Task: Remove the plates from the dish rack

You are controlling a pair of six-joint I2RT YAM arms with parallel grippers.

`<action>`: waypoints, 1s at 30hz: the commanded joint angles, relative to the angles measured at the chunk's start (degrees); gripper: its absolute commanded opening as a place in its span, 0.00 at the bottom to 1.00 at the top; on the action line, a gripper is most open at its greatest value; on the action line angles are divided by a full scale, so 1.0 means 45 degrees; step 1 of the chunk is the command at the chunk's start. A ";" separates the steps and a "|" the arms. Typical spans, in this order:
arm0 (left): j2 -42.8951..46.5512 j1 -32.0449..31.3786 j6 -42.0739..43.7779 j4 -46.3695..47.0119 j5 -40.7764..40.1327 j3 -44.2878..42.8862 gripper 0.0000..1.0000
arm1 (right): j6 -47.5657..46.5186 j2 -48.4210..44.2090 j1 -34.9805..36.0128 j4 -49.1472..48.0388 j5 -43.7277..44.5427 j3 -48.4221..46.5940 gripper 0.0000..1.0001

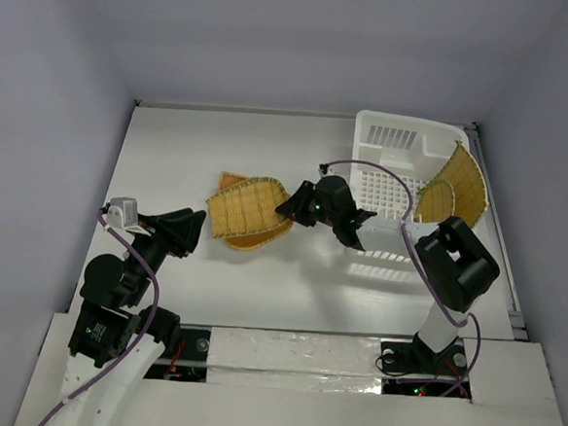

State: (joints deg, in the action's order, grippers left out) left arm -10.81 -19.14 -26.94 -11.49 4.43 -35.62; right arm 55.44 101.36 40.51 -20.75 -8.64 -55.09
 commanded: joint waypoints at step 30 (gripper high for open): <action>-0.0176 -0.0064 -0.0029 0.0326 0.0071 -0.0132 0.00 | -0.5659 -0.6525 -0.0173 1.0094 0.8928 -0.2932 0.00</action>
State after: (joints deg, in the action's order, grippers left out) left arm -10.81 -19.14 -27.27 -11.70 4.43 -35.62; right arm 34.46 78.81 41.15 13.78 18.46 -65.78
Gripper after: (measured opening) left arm 0.013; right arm 0.011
